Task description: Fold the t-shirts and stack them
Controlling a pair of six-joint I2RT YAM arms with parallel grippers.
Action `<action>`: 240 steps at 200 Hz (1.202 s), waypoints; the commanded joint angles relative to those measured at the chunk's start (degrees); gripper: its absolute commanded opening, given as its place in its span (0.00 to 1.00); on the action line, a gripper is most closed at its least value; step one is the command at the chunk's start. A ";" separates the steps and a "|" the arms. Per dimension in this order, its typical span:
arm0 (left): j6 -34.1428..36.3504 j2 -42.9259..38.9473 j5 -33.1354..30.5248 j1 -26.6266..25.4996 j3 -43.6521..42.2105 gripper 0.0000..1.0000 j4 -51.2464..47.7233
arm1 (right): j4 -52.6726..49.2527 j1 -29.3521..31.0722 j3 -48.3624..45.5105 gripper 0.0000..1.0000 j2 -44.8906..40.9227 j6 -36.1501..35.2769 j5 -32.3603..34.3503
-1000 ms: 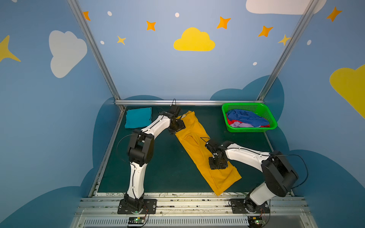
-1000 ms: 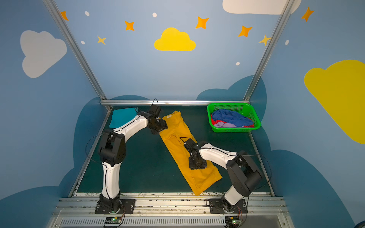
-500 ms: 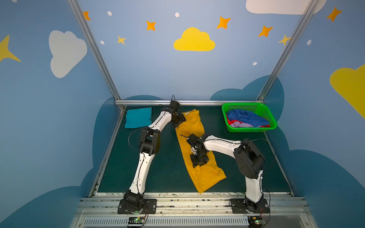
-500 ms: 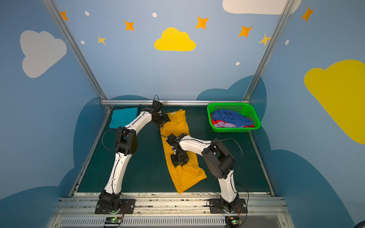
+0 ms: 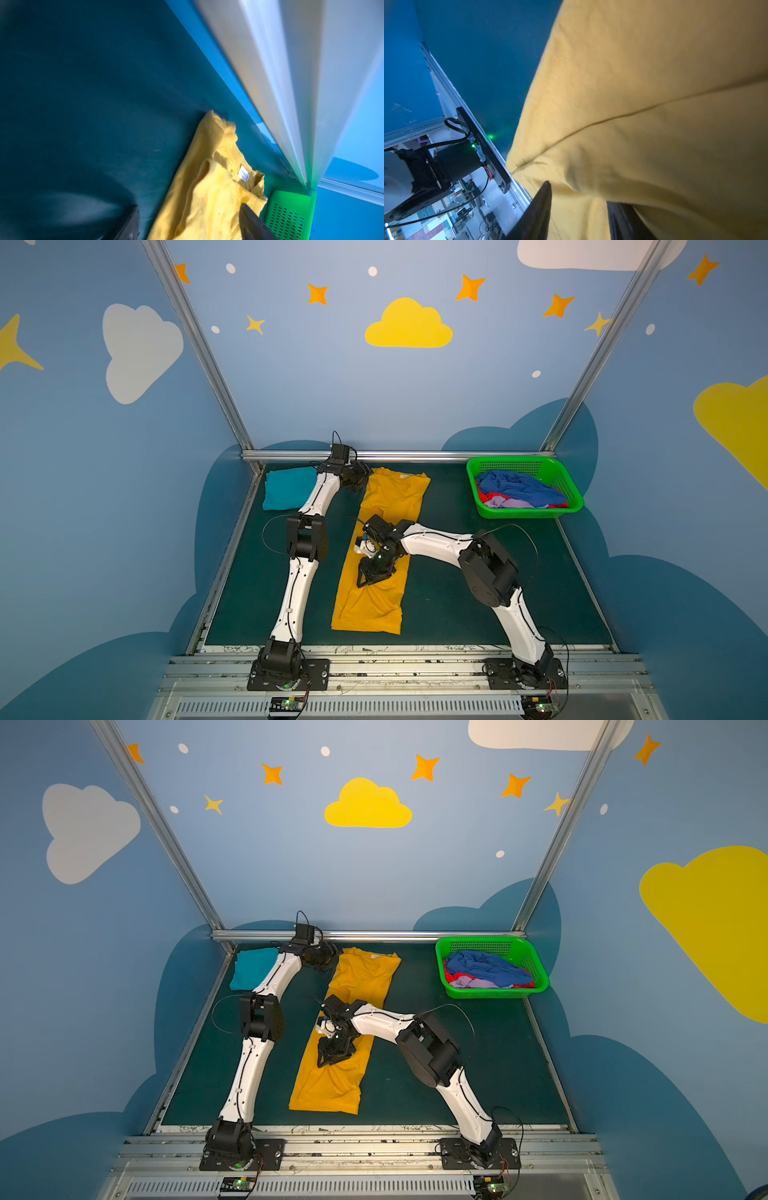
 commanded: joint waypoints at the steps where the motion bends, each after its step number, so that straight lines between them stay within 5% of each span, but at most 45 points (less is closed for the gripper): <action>1: 1.53 -4.80 -0.23 -0.85 -0.47 0.76 -1.44 | -2.27 -0.66 -5.59 0.45 -0.93 -0.48 6.64; 79: 3.88 -16.77 -7.10 -1.71 -3.53 0.79 -10.38 | 0.27 1.10 -27.42 0.49 -22.53 6.14 14.90; 118: 7.37 -28.41 -10.11 -3.61 -14.94 0.78 -13.09 | -6.30 2.53 -25.35 0.52 -33.55 3.96 20.99; 144: 10.09 -41.35 -11.69 -6.12 -31.32 0.68 -14.98 | -9.07 0.80 -31.26 0.51 -41.87 1.49 24.86; 157: 9.84 -49.39 -12.20 -7.48 -44.64 0.55 -12.44 | -8.68 -1.74 -35.34 0.45 -44.97 0.68 23.29; 183: 6.64 -62.40 -11.30 -9.21 -70.12 0.41 -6.15 | -4.90 -5.70 -41.82 0.16 -48.09 -1.78 18.14; 197: 4.11 -66.65 -10.48 -9.98 -81.59 0.40 -1.81 | -2.30 -6.05 -43.82 0.08 -47.15 -2.66 16.44; 224: -0.15 -67.39 -8.14 -12.09 -92.95 0.39 5.18 | 1.70 -5.82 -44.02 0.10 -42.76 -1.95 12.33; 240: -1.78 -66.16 -8.56 -14.39 -94.25 0.42 7.20 | 3.08 -5.39 -43.80 0.28 -41.65 -1.67 11.35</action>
